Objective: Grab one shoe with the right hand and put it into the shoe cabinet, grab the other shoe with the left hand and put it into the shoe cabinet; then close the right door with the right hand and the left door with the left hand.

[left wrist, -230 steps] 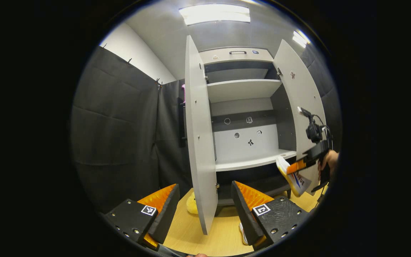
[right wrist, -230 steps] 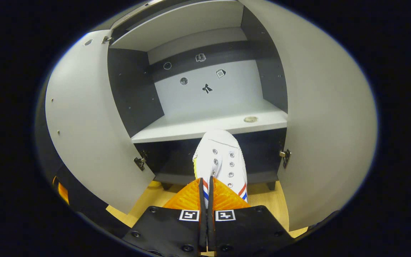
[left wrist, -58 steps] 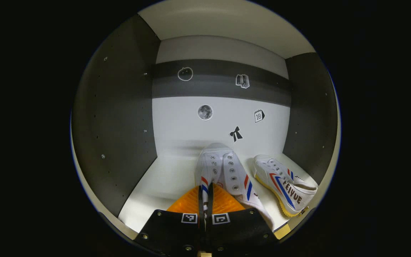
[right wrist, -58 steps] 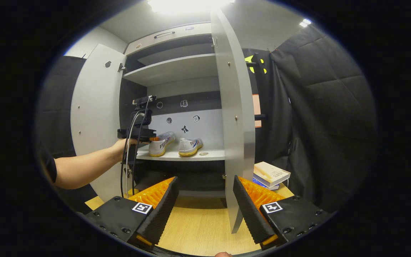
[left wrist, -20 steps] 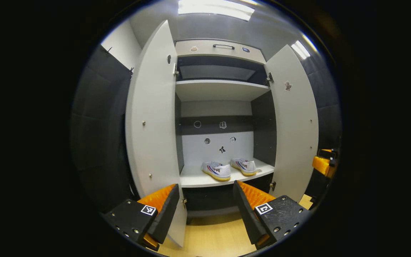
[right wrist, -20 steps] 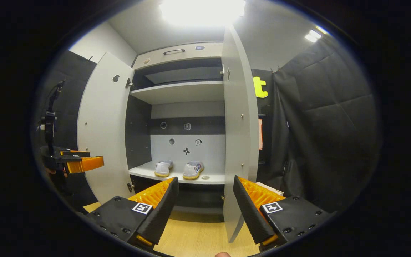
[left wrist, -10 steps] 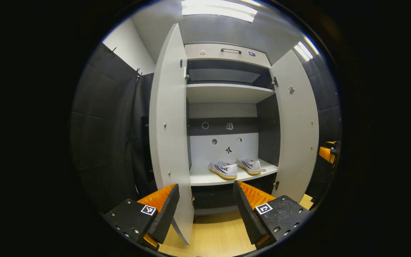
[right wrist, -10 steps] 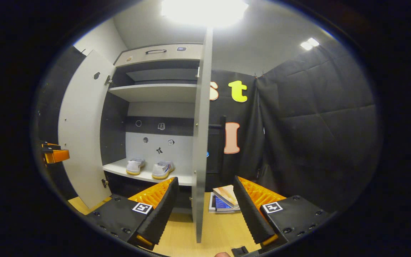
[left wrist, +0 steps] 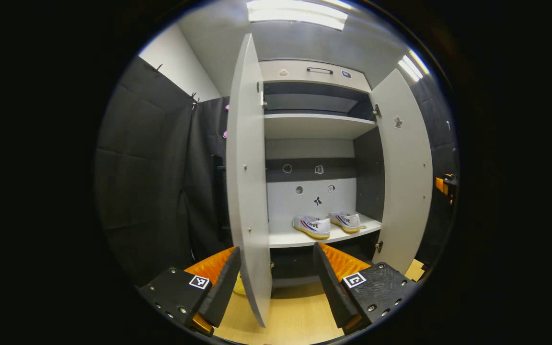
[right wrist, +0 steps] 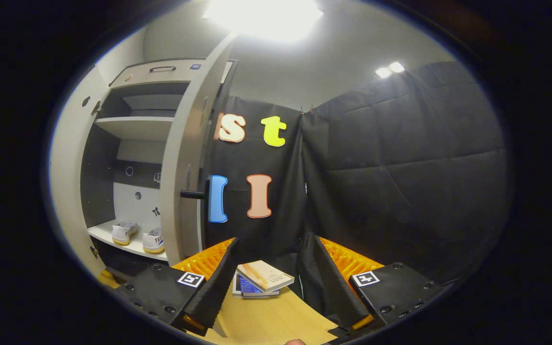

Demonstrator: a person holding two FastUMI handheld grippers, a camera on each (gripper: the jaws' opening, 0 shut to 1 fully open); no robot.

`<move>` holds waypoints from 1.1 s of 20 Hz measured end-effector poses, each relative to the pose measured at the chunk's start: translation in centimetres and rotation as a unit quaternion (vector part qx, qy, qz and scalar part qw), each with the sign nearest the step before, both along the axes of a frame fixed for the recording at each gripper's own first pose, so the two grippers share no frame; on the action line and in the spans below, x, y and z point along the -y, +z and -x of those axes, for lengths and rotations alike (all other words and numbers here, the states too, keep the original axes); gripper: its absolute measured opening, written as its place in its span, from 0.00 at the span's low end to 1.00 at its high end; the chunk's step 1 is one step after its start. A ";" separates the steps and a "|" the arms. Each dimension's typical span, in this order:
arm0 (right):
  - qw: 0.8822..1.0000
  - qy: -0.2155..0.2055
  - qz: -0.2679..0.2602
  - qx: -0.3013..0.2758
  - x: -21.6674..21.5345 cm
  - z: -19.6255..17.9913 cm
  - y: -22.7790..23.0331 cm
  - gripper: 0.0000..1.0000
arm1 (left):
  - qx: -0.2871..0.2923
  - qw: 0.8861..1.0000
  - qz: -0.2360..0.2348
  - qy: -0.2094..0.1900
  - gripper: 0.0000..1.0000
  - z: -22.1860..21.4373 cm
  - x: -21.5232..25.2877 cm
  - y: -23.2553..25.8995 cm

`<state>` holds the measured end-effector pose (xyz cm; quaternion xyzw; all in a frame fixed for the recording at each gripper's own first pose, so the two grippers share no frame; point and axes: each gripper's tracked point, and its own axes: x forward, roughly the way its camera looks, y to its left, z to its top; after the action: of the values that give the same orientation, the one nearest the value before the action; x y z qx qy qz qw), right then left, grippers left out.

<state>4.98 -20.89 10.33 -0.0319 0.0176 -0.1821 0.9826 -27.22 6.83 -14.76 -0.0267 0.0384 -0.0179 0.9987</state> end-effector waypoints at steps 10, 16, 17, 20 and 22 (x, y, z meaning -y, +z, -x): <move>1.000 -0.002 0.002 -0.006 -1.0 -3.2 -0.3 0.96 | -0.010 0.998 0.002 0.064 0.81 1.4 -5.8 -1.1; 1.000 -0.007 0.000 -0.006 -2.1 -3.4 -0.2 0.92 | -0.017 0.997 0.010 0.070 0.81 1.2 -7.4 -1.9; 1.000 -0.008 0.002 -0.005 -2.3 -3.3 -0.2 0.92 | -0.016 0.997 0.011 0.069 0.81 1.2 -7.8 -2.0; 1.000 0.006 -0.005 -0.003 -3.9 -3.2 -0.1 0.92 | -0.016 0.998 0.010 0.068 0.81 0.9 -8.6 -2.0; 1.000 0.021 -0.004 -0.002 -5.3 -3.0 0.0 0.92 | -0.017 0.997 0.017 0.068 0.81 0.8 -9.1 -2.1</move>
<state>8.03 -15.56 10.31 -0.0288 0.0193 -0.1618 0.9862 -27.97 15.91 -16.88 -0.0463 0.0528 0.0495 0.9963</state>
